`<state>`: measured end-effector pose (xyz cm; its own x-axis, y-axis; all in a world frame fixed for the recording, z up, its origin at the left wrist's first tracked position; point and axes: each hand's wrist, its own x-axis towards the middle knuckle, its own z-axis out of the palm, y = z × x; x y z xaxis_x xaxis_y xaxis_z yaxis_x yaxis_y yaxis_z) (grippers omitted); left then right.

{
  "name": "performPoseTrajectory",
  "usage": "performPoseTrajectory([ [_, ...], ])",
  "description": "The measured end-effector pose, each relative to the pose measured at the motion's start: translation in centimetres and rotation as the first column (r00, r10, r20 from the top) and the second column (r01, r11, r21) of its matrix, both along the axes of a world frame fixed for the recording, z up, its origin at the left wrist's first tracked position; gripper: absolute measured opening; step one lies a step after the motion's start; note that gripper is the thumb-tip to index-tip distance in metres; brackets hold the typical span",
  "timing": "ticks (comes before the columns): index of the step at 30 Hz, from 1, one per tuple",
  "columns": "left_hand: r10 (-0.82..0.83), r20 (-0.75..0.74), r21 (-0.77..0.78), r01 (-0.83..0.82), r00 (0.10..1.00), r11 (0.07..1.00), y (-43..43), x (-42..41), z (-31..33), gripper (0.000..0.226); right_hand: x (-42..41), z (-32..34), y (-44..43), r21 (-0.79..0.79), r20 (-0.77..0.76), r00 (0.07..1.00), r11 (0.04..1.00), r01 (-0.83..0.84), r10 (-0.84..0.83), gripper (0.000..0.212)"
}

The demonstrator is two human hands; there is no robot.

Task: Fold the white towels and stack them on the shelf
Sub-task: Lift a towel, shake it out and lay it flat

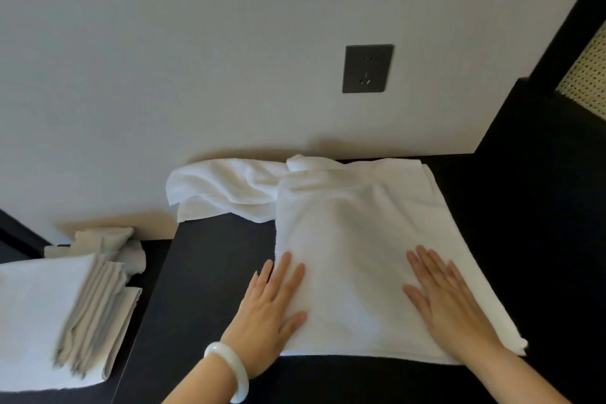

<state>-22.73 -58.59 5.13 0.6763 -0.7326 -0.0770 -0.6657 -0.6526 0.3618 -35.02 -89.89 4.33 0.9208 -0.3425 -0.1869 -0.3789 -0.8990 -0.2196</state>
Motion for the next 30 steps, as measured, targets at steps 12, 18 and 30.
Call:
performPoseTrajectory([
  [12,0.208,-0.010,0.101,-0.206,0.978,0.973,-5.4,14.7,4.1,0.088,8.9,0.3,2.2,0.178,0.229,0.972,0.984,0.010,-0.051,0.064],
  [18,0.033,0.004,0.261,-0.033,0.999,0.965,-6.6,17.5,2.6,0.094,8.5,-0.9,-0.5,0.121,0.216,0.976,0.993,-0.003,-0.023,0.075],
  [30,0.550,0.139,0.048,-0.560,0.824,0.827,0.3,20.7,1.5,0.037,6.8,-0.3,-2.9,0.036,0.178,0.984,0.999,0.026,-0.032,0.068],
])
